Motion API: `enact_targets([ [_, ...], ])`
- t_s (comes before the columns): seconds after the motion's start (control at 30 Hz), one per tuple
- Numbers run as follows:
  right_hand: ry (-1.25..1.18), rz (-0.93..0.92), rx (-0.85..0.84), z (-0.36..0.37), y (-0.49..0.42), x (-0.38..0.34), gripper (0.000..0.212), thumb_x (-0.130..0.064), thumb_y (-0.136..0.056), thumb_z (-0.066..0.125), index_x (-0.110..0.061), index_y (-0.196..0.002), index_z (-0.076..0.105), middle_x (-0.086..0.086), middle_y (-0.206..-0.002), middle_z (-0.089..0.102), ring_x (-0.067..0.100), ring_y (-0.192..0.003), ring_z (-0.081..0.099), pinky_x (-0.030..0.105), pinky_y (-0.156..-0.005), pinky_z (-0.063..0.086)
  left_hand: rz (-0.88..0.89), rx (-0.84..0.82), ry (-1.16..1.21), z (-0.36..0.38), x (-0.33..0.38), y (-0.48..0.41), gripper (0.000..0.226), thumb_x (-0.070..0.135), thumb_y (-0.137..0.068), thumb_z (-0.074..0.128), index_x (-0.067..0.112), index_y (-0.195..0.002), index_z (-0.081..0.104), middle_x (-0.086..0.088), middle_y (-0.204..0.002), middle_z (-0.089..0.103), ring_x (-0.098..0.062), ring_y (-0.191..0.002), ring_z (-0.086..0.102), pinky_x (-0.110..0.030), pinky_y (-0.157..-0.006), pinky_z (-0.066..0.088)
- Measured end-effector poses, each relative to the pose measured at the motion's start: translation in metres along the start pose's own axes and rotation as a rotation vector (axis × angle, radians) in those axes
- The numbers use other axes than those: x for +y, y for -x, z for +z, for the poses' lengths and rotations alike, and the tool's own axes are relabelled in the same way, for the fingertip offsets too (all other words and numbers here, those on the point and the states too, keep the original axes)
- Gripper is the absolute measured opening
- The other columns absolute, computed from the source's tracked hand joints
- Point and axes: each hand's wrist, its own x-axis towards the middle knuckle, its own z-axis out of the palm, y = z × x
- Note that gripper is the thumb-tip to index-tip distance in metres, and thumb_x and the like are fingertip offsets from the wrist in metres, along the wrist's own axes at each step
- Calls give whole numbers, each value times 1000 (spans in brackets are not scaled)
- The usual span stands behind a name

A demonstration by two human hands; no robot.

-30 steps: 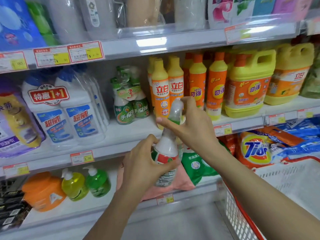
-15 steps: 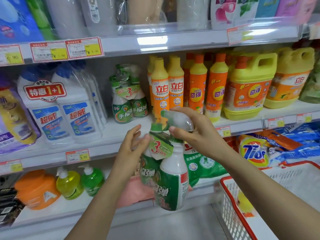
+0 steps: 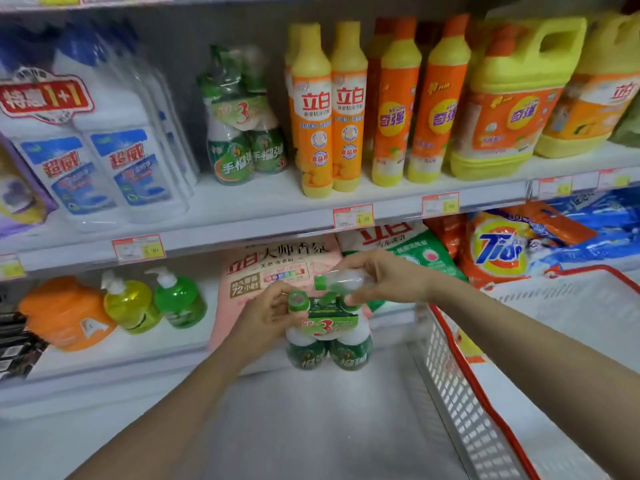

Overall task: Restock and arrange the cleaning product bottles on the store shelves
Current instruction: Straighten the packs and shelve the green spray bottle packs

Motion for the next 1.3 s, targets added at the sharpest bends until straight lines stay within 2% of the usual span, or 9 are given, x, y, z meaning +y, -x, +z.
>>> enact_targets([
  [0.13,99,87,-118,42,-2,44,44,-7,-78,81,-14,-119,67,-9,-116,66,6,-106,62,13,-93,44,-95,-66,-270,20,-53,13,36,25,-71,85,23,-93,56,10,-89,70,-14,-90,68,-35,-82,55],
  [0.27,138,126,-165,83,17,78,44,-6,-77,81,-10,-118,67,-12,-104,63,-10,-88,56,0,-74,36,-155,-122,-367,47,-92,36,35,20,-75,85,22,-91,54,5,-86,67,-13,-84,66,-21,-73,50],
  [0.33,156,136,-179,107,30,92,43,-5,-75,81,-9,-116,69,-13,-98,63,-17,-80,54,1,-69,34,-165,-144,-430,58,-107,51,35,21,-75,84,14,-94,56,2,-83,67,-17,-79,64,-25,-69,46],
  [0.53,195,70,-282,153,61,114,42,-10,-76,77,-16,-117,69,-16,-100,68,-1,-88,59,5,-73,39,-197,-294,-525,73,-135,89,35,29,-78,81,23,-89,48,1,-82,66,-21,-78,64,-32,-69,46],
  [0.7,305,-1,-340,173,75,114,38,-21,-83,74,-21,-119,65,-3,-95,74,15,-78,67,23,-69,46,-159,-401,-590,74,-145,107,39,36,-78,80,18,-100,53,0,-92,69,-19,-81,63,-35,-74,49],
  [0.97,288,65,-556,140,52,92,46,-37,-89,72,-23,-131,62,-10,-125,66,1,-102,58,15,-87,43,-298,-666,-509,28,-110,62,77,33,-80,80,28,-145,38,7,-135,52,-10,-122,53,-28,-103,43],
  [1.1,241,-95,-126,86,11,37,27,-33,-92,69,-16,-112,73,-6,-103,75,4,-88,69,22,-79,56,120,-159,-599,-26,-43,21,41,34,-89,66,25,-129,58,5,-120,64,-13,-113,58,-34,-98,48],
  [1.2,86,-195,239,47,-25,-18,12,-24,-94,67,-17,-103,73,-1,-85,76,11,-79,72,30,-74,58,534,326,-796,-69,1,-7,41,32,-86,58,14,-123,62,-6,-122,61,-27,-120,51,-43,-103,42],
  [1.3,-67,-278,442,22,-67,-68,13,-16,-96,63,-13,-108,67,7,-87,75,18,-85,74,32,-76,59,610,475,-910,-115,29,-29,47,30,-89,54,14,-133,56,-10,-142,50,-32,-138,37,-46,-116,26],
])
